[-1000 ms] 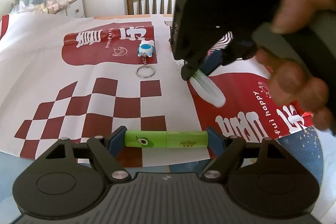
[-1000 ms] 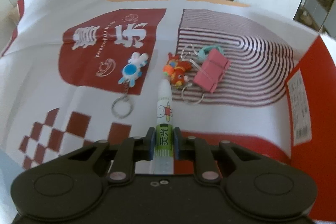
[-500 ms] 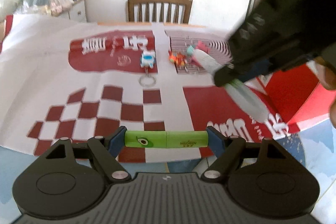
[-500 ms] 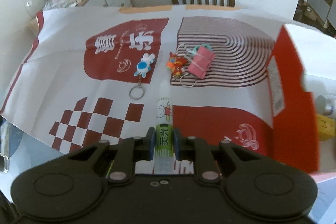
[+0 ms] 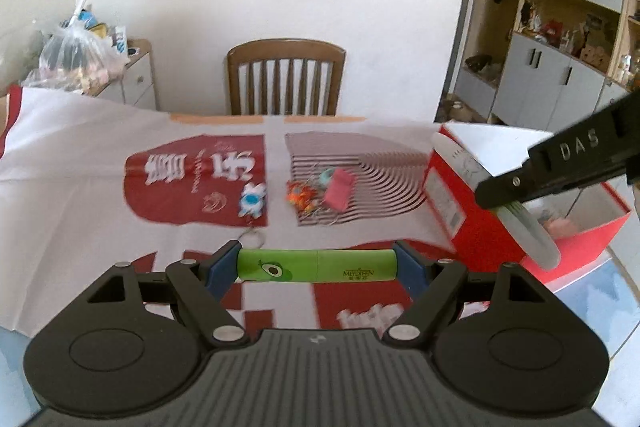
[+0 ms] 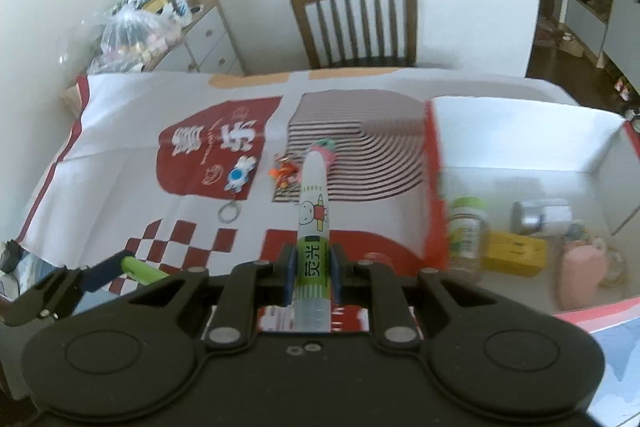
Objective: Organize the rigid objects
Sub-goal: 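Carry the green highlighter and white pen into the box and release both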
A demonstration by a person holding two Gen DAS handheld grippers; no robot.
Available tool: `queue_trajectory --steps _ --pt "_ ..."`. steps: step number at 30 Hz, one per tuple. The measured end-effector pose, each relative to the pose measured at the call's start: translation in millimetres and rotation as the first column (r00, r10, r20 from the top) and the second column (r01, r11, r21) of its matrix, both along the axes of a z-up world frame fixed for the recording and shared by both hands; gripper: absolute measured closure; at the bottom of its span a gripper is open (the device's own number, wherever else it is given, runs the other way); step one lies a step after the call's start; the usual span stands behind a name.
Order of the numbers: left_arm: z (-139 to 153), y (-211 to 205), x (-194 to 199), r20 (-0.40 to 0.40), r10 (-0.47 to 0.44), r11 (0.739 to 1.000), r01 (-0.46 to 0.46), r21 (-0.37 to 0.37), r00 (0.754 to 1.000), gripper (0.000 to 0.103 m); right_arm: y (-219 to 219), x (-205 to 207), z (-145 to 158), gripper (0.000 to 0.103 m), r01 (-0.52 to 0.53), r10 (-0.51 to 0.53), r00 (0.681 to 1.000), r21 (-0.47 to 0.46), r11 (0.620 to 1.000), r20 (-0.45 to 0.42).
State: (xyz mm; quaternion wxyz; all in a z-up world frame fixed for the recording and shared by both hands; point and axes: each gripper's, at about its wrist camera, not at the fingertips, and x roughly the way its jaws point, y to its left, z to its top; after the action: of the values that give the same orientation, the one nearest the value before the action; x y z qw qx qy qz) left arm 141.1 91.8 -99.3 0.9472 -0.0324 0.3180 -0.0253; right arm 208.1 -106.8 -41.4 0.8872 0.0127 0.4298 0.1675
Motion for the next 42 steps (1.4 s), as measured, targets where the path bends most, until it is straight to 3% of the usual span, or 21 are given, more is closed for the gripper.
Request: queue_trajectory --steps 10,18,31,42 --pt "25.3 -66.3 17.8 0.023 -0.057 0.998 0.057 0.014 0.998 0.022 -81.4 2.6 18.1 0.087 0.063 -0.063 0.997 0.017 0.998 0.047" --pt "33.6 -122.7 39.1 -0.001 -0.124 0.992 0.124 -0.006 0.992 0.022 -143.6 16.8 16.9 0.087 0.115 -0.117 0.992 0.042 0.992 0.052" --pt "16.5 -217.9 87.9 -0.093 -0.235 0.971 0.238 0.019 0.968 0.022 -222.3 46.1 -5.0 0.087 0.177 -0.178 0.984 0.037 0.984 0.028" --pt "-0.6 -251.4 153.0 -0.138 -0.195 0.977 0.205 0.058 0.971 0.022 -243.3 69.9 -27.6 0.087 0.143 -0.143 0.990 0.006 0.990 0.001"
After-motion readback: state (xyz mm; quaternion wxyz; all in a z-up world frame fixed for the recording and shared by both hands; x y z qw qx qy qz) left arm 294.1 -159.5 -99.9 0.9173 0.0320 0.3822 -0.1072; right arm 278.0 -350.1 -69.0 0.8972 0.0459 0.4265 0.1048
